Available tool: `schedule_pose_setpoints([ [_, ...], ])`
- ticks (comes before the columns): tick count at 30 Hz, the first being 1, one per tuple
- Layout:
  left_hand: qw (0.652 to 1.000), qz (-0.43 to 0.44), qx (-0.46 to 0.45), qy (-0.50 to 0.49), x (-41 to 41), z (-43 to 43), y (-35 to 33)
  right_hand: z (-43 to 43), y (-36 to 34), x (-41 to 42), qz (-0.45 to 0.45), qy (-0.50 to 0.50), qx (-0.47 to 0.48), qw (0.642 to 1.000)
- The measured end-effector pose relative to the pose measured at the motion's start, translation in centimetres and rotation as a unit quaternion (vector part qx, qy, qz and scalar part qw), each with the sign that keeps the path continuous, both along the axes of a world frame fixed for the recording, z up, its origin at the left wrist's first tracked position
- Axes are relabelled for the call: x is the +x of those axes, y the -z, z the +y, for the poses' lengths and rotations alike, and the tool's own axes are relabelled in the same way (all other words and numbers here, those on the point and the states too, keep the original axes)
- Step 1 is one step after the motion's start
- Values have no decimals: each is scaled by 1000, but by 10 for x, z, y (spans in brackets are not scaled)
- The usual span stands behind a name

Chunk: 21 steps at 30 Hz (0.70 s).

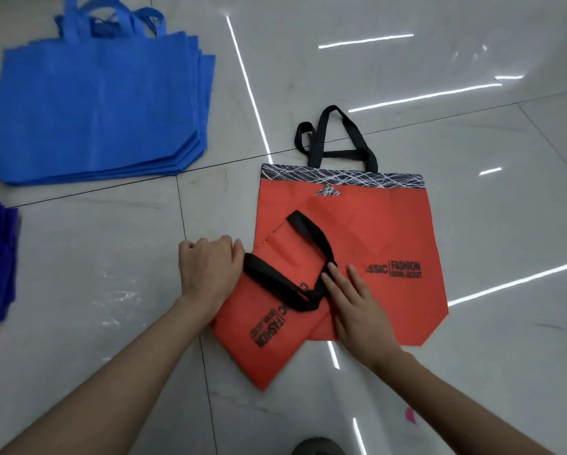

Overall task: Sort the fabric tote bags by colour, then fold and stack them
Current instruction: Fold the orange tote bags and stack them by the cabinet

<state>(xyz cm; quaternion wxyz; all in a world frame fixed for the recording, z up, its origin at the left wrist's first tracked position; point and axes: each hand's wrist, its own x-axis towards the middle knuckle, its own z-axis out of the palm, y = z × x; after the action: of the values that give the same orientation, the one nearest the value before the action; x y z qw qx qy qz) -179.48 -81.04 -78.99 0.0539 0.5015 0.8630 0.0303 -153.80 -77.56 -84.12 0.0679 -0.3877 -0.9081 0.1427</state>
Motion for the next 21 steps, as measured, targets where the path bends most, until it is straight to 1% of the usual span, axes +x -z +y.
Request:
schedule_pose_setpoints([
  [1,999,-34,15,2,-1,5,-1,8,-1,1,3,-23,-14,1000],
  [3,989,-143,47,12,0,17,1,23,-4,1,-1,-60,-34,998],
  [5,968,-248,22,-22,4,30,7,37,-5,0,-9,-84,-41,996],
  [6,958,-282,12,-56,7,36,11,42,-5,0,-11,-91,-48,995],
  [9,927,-351,12,-130,11,43,18,48,-10,-3,-24,-91,-49,994],
  [11,909,-395,16,-135,8,42,22,46,-13,-4,-31,-84,-27,996],
  [13,887,-439,44,-136,4,38,24,41,-16,-3,-27,-83,-20,996],
  [14,868,-468,66,-150,3,35,23,38,-16,-1,-24,-92,-20,995],
  [15,841,-505,86,-175,2,32,20,35,-16,1,-26,-107,-23,994],
  [17,769,-586,104,-233,3,27,15,31,-12,7,-31,-133,-30,990],
  [19,707,-644,85,-279,4,23,9,29,-9,11,-30,-135,-47,989],
  [21,666,-679,61,-303,3,22,6,29,-7,13,-29,-131,-76,988],
])
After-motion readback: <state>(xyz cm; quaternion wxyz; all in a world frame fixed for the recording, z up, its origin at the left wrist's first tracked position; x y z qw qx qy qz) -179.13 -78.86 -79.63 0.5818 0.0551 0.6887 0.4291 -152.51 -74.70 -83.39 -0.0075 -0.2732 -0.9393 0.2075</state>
